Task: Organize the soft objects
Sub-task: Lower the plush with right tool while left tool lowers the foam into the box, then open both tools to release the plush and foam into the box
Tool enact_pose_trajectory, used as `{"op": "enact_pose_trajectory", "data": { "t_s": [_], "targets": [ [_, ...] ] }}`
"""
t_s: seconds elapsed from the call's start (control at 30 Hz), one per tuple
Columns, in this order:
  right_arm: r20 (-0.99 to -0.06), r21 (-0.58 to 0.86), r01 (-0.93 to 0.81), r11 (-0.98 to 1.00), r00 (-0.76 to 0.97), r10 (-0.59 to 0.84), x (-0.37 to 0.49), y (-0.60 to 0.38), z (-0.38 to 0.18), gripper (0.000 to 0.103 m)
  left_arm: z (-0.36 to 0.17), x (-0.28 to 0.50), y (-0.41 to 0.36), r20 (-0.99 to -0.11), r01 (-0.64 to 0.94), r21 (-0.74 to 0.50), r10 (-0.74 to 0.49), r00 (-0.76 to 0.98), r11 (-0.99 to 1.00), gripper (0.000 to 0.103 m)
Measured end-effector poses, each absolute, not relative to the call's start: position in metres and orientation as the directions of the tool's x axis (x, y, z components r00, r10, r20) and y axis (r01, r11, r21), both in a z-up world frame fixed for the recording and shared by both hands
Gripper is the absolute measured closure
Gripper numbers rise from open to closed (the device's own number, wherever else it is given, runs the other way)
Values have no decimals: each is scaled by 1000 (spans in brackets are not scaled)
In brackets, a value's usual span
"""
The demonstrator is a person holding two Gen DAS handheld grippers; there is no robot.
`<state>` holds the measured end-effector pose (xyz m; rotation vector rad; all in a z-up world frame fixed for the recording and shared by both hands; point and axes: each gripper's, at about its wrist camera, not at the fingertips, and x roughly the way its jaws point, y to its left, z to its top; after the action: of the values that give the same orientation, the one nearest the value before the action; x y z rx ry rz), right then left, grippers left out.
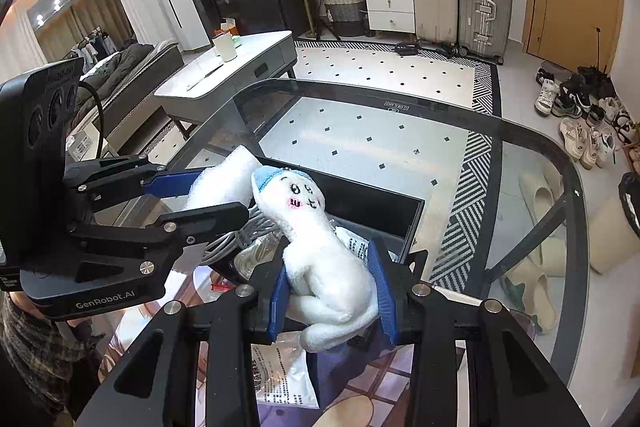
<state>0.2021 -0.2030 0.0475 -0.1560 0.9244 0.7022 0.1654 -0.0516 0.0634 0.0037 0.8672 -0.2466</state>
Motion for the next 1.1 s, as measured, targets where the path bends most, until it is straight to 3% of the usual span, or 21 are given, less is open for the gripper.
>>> {"op": "enact_pose_trajectory", "data": {
  "t_s": [1.1],
  "targets": [
    [-819, 133, -604, 786, 379, 430, 234, -181, 3, 63, 28, 198, -57, -802, 195, -131, -219, 556, 972, 63]
  ]
}}
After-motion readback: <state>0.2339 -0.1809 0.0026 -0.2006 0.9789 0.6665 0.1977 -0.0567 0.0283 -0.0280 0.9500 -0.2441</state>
